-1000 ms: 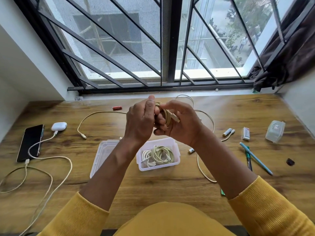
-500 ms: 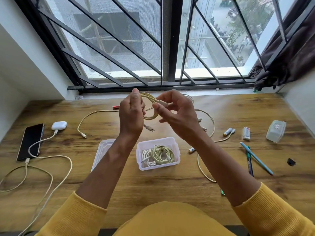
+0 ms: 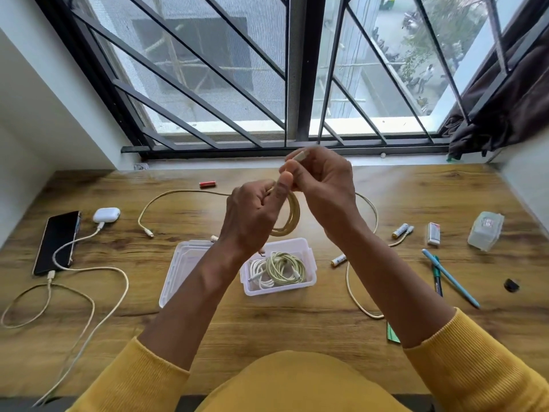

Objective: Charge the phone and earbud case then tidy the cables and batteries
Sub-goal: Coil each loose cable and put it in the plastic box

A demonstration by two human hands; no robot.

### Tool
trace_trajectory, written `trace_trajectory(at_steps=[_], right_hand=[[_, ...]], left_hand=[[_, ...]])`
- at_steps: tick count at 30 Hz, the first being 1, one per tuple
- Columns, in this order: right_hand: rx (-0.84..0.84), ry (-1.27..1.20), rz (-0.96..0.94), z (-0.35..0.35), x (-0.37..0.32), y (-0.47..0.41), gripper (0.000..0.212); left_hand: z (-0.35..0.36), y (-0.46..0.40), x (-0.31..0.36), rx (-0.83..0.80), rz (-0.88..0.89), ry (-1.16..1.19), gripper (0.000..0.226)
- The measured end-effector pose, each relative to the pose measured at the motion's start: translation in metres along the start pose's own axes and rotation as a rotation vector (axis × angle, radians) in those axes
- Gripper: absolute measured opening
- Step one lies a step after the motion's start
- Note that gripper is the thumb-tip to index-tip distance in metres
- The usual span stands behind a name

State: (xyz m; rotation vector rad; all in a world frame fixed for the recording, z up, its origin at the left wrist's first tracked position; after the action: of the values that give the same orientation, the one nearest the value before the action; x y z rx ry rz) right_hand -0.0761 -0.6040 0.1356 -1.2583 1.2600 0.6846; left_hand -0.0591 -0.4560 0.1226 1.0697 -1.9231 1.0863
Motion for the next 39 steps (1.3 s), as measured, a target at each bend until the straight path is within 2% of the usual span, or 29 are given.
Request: trace_trajectory(at_steps=[2, 4, 6, 10, 13, 15, 19, 23, 27, 31, 37, 39], right_hand=[[-0.039, -0.162, 0.158, 0.002, 0.006, 0.005, 0.015], [-0.089, -0.304, 0.314, 0.005, 0.012, 0.011, 0.031], [-0.134, -0.347, 0.381, 0.005, 0.014, 0.014, 0.038], [-0.224, -0.228, 0.292, 0.005, 0.011, 0.016, 0.016], [-0.225, -0.174, 0.281, 0.008, 0.01, 0.021, 0.026], [-0.227, -0.154, 0.284, 0.011, 0.011, 0.025, 0.033], [-0.276, -0.076, 0.202, 0.016, 0.007, 0.031, 0.022], [-0.244, -0.056, 0.145, 0.019, 0.006, 0.031, 0.018], [-0.223, -0.171, 0.203, 0.02, 0.008, 0.03, 0.023], [-0.188, -0.313, 0.306, 0.015, 0.011, 0.026, 0.049], [-0.273, -0.368, 0.281, 0.011, 0.01, 0.024, 0.034], [-0.304, -0.387, 0.27, 0.011, 0.011, 0.023, 0.035]], left_hand=[[0.0, -0.002, -0.001, -0.019, 0.034, 0.04, 0.061], [0.001, -0.002, -0.004, -0.038, 0.037, 0.086, 0.057], [0.001, 0.0, -0.005, -0.038, 0.022, 0.133, 0.053], [-0.001, 0.0, -0.003, -0.014, 0.025, 0.156, 0.048], [-0.006, -0.004, -0.002, 0.065, 0.002, 0.084, 0.046], [-0.011, -0.007, -0.002, 0.147, -0.034, -0.001, 0.052], [-0.016, -0.008, -0.006, 0.246, -0.085, -0.111, 0.065], [-0.014, -0.003, -0.007, 0.263, -0.1, -0.124, 0.063], [-0.011, 0.0, -0.009, 0.257, -0.119, -0.122, 0.06], [-0.007, 0.001, -0.014, 0.231, -0.225, 0.007, 0.062], [-0.006, -0.002, -0.022, 0.186, -0.335, 0.14, 0.065], [-0.005, -0.003, -0.026, 0.162, -0.353, 0.155, 0.065]])
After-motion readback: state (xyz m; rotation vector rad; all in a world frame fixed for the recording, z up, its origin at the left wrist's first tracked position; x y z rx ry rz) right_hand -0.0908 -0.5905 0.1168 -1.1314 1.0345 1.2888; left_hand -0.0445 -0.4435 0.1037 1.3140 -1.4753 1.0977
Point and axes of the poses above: each hand's wrist, its own y-axis away from the middle knuckle, its own z-axis out of the palm, x = y × z, the point moved 4 cm from there along -y, towards the middle knuckle, and after that the axes turned 6 degrees about y, right-handed, at the moved point
